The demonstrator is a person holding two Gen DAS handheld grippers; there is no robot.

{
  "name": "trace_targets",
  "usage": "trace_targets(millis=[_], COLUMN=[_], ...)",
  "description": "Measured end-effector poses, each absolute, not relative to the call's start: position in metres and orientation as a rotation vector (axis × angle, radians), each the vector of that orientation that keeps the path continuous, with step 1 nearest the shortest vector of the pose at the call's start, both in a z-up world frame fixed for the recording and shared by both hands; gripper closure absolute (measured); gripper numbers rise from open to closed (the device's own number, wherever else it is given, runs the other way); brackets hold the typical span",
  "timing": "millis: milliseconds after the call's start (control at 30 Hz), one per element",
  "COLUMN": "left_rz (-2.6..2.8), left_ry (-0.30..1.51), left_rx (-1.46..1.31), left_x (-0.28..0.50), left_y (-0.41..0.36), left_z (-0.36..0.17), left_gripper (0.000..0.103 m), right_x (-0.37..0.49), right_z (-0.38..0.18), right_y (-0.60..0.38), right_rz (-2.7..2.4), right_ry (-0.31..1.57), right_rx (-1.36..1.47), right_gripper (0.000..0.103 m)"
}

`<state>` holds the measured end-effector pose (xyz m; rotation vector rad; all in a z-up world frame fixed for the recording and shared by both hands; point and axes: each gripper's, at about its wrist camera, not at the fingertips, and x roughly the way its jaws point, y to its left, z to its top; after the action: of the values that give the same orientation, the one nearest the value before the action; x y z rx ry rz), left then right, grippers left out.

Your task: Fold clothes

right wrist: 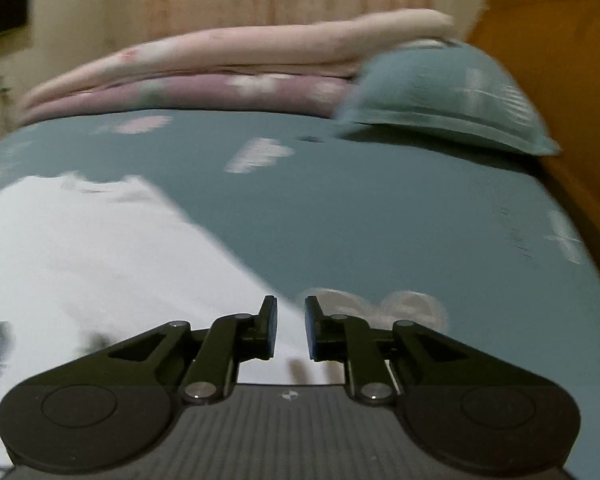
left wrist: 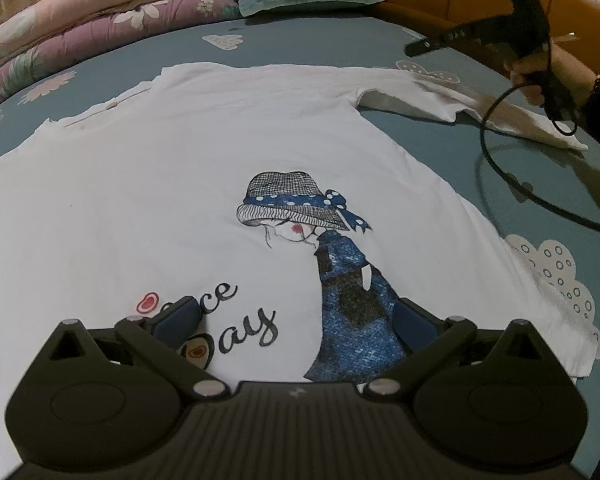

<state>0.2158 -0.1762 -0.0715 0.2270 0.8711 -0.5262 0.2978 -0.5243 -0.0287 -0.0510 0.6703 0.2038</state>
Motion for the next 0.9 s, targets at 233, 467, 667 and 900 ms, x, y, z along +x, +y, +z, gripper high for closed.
trace_targets(millis=[233, 467, 667, 900], left_rz=[-0.523, -0.523, -0.516, -0.499], left_ry=[0.877, 0.878, 0.888, 0.916], left_rx=[0.225, 0.226, 0.223, 0.193], left_x=[0.217, 0.218, 0.219, 0.222], left_y=[-0.177, -0.176, -0.177, -0.178], left_z=[-0.071, -0.07, -0.069, -0.065], left_gripper=[0.001, 0.001, 0.001, 0.001], right_x=[0.301, 0.233, 0.153, 0.098], right_z=[-0.055, -0.044, -0.026, -0.056], right_y=[-0.46, -0.502, -0.62, -0.71], right_rz=[0.364, 0.283, -0.07, -0.282], right_ry=[0.774, 0.789, 0.764, 0.698], right_rx=[-0.112, -0.094, 0.023, 0.277], right_gripper=[0.084, 0.068, 0.06, 0.053])
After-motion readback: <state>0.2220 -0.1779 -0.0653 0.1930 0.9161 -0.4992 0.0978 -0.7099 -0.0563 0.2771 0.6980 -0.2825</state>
